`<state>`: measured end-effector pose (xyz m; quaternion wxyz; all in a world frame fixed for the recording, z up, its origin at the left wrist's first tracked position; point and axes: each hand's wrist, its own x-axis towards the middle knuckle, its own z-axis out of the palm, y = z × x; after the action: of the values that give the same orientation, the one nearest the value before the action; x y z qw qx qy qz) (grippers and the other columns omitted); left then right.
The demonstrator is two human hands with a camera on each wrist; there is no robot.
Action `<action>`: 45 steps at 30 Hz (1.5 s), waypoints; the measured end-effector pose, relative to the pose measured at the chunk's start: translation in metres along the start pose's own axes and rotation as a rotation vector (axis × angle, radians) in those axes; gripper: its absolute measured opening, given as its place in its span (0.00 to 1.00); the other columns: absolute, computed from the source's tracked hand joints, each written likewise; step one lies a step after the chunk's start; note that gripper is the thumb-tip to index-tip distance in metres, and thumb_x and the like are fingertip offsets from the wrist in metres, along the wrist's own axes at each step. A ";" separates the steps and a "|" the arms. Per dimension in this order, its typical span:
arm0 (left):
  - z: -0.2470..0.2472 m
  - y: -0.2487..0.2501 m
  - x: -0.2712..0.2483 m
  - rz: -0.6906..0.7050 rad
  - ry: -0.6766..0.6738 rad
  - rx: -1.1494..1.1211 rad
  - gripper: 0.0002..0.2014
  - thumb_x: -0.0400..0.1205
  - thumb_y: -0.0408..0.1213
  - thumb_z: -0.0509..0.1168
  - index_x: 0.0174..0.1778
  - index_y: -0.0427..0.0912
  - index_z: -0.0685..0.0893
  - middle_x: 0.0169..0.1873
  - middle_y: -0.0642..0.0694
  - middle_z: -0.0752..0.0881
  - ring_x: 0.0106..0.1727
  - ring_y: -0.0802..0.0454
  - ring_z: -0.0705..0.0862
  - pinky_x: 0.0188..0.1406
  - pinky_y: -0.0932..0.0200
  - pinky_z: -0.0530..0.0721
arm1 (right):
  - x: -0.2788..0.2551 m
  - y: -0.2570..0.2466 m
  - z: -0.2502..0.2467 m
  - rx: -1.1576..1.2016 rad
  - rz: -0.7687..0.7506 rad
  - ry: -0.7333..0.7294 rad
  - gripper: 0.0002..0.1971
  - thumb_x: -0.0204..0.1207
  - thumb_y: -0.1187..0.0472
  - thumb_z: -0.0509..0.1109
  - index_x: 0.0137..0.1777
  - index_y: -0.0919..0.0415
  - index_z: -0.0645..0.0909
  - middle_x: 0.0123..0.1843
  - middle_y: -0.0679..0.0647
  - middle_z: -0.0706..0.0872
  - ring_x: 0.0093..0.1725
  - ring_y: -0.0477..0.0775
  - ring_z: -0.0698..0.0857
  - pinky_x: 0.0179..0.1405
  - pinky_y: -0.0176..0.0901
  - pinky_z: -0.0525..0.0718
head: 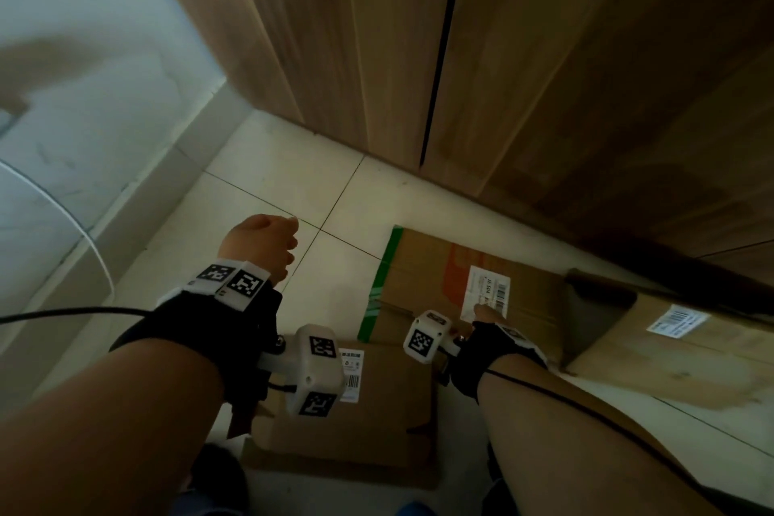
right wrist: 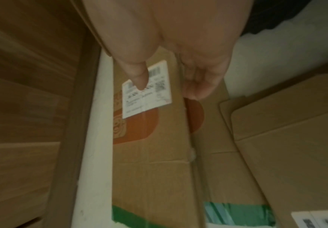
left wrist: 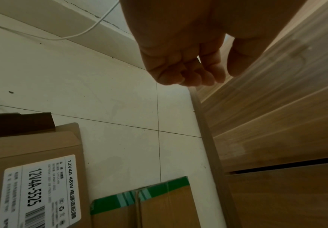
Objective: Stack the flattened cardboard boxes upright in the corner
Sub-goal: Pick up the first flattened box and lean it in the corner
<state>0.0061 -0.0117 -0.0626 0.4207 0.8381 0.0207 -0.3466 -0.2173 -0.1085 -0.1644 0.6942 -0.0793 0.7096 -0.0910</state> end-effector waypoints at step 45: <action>-0.244 0.049 -0.195 0.399 0.107 0.087 0.20 0.77 0.41 0.68 0.65 0.43 0.83 0.66 0.39 0.83 0.69 0.41 0.78 0.73 0.46 0.73 | -0.315 0.028 0.053 -0.624 -0.847 -0.752 0.02 0.79 0.65 0.66 0.45 0.57 0.78 0.42 0.52 0.85 0.39 0.49 0.82 0.37 0.40 0.78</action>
<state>0.0111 0.1826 0.1869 0.4427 0.8603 -0.1382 -0.2119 -0.1561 -0.0074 0.1339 0.7436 -0.5771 0.3184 -0.1125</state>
